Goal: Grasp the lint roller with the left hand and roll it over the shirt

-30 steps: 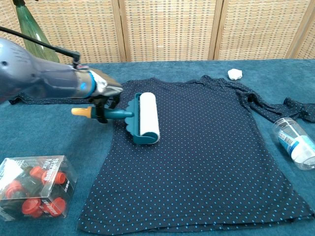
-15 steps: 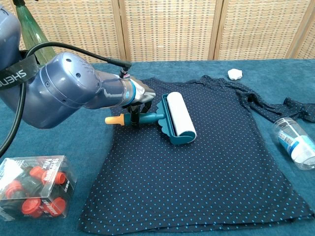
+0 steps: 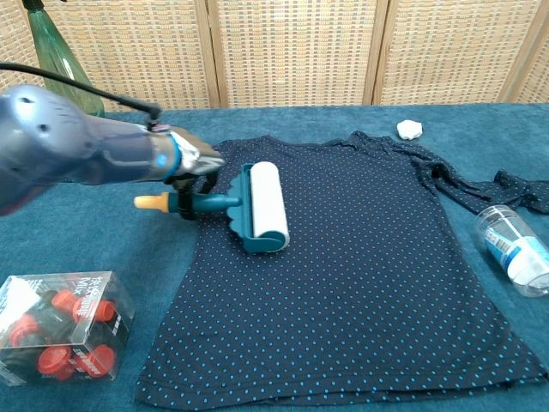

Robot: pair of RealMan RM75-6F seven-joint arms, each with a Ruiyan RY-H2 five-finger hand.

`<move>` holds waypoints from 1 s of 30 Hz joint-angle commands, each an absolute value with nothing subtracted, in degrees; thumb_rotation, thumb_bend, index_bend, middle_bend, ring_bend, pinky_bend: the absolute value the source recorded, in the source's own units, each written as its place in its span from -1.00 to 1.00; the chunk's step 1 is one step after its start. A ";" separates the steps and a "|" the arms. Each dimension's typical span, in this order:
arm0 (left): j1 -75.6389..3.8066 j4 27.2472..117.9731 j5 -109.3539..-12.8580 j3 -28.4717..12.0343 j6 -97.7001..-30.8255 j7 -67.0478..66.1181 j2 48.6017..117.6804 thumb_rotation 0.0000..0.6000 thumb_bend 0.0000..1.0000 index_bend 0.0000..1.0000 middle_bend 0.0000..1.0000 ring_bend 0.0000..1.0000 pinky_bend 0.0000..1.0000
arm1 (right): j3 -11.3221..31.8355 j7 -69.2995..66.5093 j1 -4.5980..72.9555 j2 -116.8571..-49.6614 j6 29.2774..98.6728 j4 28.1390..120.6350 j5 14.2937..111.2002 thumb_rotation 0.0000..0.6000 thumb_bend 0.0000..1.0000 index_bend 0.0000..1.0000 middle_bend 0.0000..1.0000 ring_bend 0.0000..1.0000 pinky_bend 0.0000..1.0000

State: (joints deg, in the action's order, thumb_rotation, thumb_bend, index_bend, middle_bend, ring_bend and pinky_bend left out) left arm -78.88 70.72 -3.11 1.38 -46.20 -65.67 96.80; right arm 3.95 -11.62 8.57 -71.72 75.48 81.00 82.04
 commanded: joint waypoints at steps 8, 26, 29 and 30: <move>-72.65 78.36 -10.61 4.95 -48.66 -59.78 88.75 1.00 -0.18 0.65 0.80 0.49 0.24 | 3.47 -9.85 8.39 -71.71 76.64 82.23 83.28 1.00 -0.82 -0.90 -1.00 -1.00 -1.00; -64.94 85.62 -23.62 7.25 -53.98 -51.27 80.37 1.00 -0.54 -1.00 -1.00 -1.00 -1.00 | 2.37 -6.05 7.67 -71.60 79.72 84.99 86.28 1.00 -0.82 -0.90 -1.00 -1.00 -1.00; -62.00 85.43 -29.59 6.70 -56.87 -46.67 79.75 1.00 -0.54 -1.00 -1.00 -1.00 -1.00 | 2.28 -5.82 7.60 -71.56 80.18 85.17 86.77 1.00 -0.82 -0.90 -1.00 -1.00 -1.00; -61.01 85.64 -31.47 6.52 -57.63 -45.07 79.39 1.00 -0.54 -1.00 -1.00 -1.00 -1.00 | 2.28 -5.78 7.56 -71.54 80.32 85.23 86.82 1.00 -0.82 -0.90 -1.00 -1.00 -1.00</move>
